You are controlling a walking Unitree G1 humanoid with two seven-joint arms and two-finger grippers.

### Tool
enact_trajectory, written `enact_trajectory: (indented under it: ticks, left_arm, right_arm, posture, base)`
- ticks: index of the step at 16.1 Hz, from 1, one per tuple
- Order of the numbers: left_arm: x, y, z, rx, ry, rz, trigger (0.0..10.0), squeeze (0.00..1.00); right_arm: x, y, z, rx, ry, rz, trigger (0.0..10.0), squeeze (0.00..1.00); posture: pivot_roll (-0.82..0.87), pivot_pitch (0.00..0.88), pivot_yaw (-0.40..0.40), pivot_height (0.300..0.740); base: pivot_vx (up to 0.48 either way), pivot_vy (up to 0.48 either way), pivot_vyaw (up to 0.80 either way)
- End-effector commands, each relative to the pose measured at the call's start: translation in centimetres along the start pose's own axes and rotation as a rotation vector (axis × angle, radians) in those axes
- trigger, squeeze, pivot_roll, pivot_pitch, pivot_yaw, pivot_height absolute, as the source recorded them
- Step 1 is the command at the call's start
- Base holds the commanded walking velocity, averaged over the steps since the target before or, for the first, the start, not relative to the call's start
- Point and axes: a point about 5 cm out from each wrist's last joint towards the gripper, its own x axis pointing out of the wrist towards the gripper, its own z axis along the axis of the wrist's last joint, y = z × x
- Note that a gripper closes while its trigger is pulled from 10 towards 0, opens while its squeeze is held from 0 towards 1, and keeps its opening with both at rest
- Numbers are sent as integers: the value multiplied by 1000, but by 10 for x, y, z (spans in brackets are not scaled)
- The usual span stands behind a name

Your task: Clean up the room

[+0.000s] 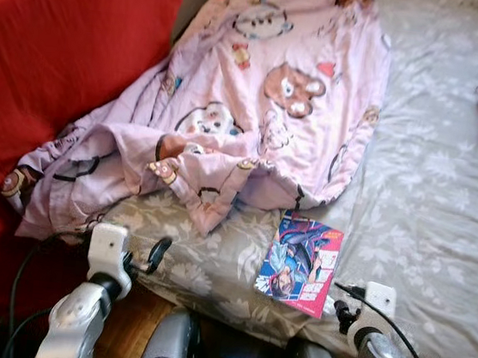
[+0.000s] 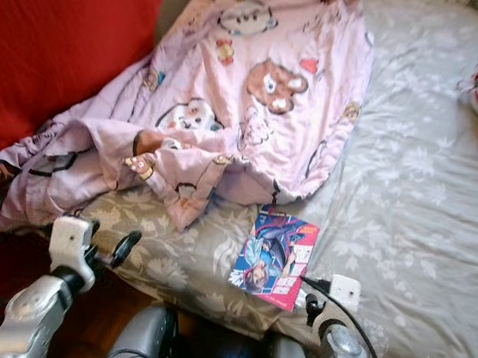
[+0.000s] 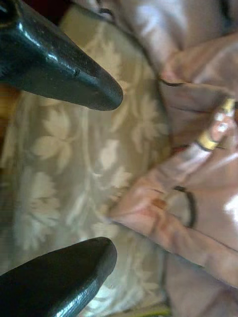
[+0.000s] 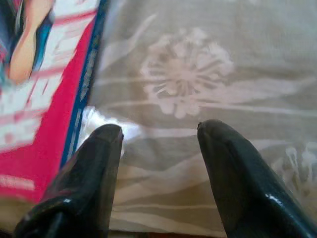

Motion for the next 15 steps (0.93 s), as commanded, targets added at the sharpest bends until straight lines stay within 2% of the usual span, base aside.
enact_trajectory:
  ticks: [1, 2, 3, 4, 5, 6, 7, 8, 9, 10, 11, 15]
  left_arm:
    - [-7, 6, -4, 0, 24, 16, 10000, 0]
    - [-10, 6, -3, 1, 30, 15, 10000, 0]
    - [-11, 8, -2, 2, 33, 18, 10000, 0]
    - [-11, 8, -2, 2, 33, 18, 10000, 0]
    - [-11, 8, -1, 3, 34, 20, 10000, 0]
    - [-11, 8, 0, 3, 34, 21, 10000, 0]
    - [-11, 8, 0, 2, 34, 22, 10000, 0]
    - [-11, 7, 0, 0, 36, 22, 10000, 0]
    - [-11, 7, 1, -1, 38, 21, 10000, 0]
    - [-12, 5, 0, 4, 48, 18, 10000, 0]
    - [-13, 6, 0, 3, 52, 22, 10000, 0]
    - [-16, 9, -2, 12, 68, 21, 10000, 0]
  right_arm:
    - [-1, 3, -8, -69, 31, 30, 10000, 0]
    - [0, -1, -1, -160, 22, 56, 10000, 0]
    - [0, -3, 4, -294, 21, 78, 10000, 0]
    - [0, -3, 4, -294, 21, 78, 10000, 0]
    - [0, -3, 12, -446, 10, 129, 10000, 0]
    - [1, -2, 14, -495, 6, 142, 10000, 0]
    - [1, -4, 20, -609, -1, 154, 10000, 0]
    - [1, -4, 25, -680, 0, 175, 10000, 0]
    - [2, -2, 26, -706, 3, 192, 10000, 0]
    - [2, 2, 26, -793, 29, 252, 10000, 0]
    - [2, 2, 26, -900, 43, 263, 10000, 0]
    - [2, 4, 25, -979, 92, 278, 10000, 0]
  posture:
    - [142, 331, 69, 646]
    - [145, 330, 70, 646]
    - [146, 327, 68, 646]
    - [146, 327, 68, 646]
    - [147, 326, 67, 646]
    - [146, 327, 67, 646]
    - [145, 326, 65, 646]
    - [146, 326, 64, 646]
    - [146, 326, 63, 646]
    - [145, 325, 60, 646]
    - [144, 324, 58, 646]
    - [147, 329, 55, 646]
  base:
    - [0, 0, 0]
    - [0, 0, 0]
    - [0, 0, 0]
    - [0, 0, 0]
    - [0, 0, 0]
    - [0, 0, 0]
    - [0, 0, 0]
    - [0, 0, 0]
    - [0, 0, 0]
    - [0, 0, 0]
    - [0, 0, 0]
    - [0, 0, 0]
